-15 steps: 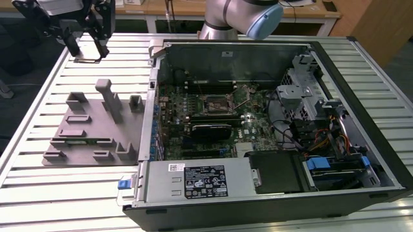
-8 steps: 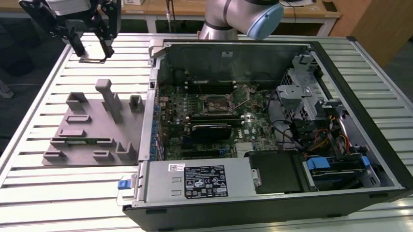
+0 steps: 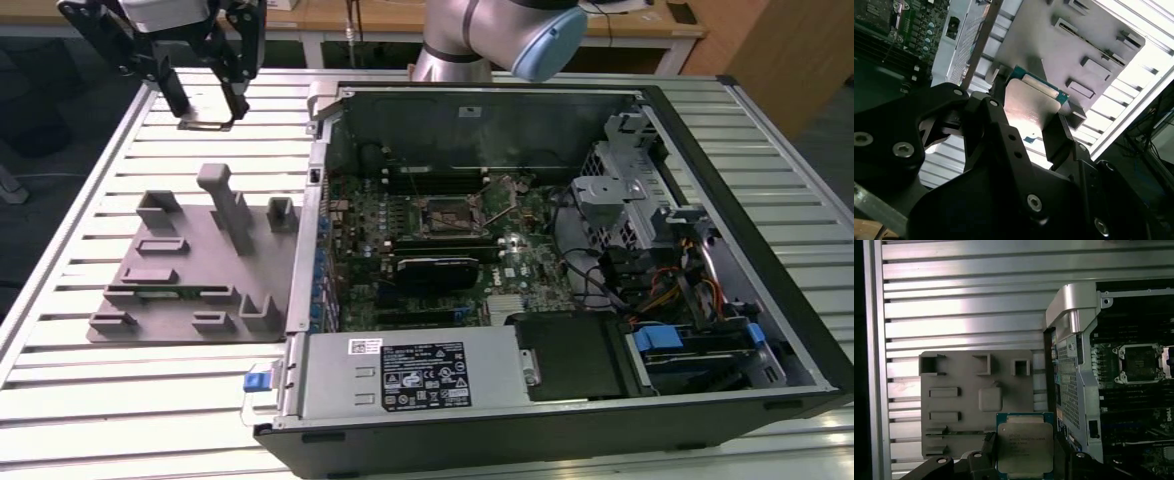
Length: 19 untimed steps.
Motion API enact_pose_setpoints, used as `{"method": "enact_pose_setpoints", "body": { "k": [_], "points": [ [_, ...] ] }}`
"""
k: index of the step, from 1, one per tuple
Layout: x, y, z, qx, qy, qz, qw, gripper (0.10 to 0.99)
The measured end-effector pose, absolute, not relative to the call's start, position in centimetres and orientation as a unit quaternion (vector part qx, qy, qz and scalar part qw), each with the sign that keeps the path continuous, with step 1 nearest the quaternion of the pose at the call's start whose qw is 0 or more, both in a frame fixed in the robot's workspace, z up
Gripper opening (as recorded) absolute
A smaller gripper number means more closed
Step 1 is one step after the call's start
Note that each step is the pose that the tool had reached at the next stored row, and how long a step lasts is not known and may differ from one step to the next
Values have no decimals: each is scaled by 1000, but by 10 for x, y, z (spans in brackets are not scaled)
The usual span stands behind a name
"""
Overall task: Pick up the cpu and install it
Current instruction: 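Pick up the cpu and move it towards the insertion slot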
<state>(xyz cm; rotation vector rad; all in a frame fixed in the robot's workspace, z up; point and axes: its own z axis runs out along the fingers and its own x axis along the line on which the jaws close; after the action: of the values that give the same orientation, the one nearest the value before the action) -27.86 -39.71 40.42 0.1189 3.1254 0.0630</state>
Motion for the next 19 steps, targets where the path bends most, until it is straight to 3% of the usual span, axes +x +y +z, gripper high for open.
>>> {"method": "enact_pose_setpoints", "body": {
  "k": [19],
  "points": [
    [-242, -397, 404, 38, 999, 20, 5, 541]
  ]
}}
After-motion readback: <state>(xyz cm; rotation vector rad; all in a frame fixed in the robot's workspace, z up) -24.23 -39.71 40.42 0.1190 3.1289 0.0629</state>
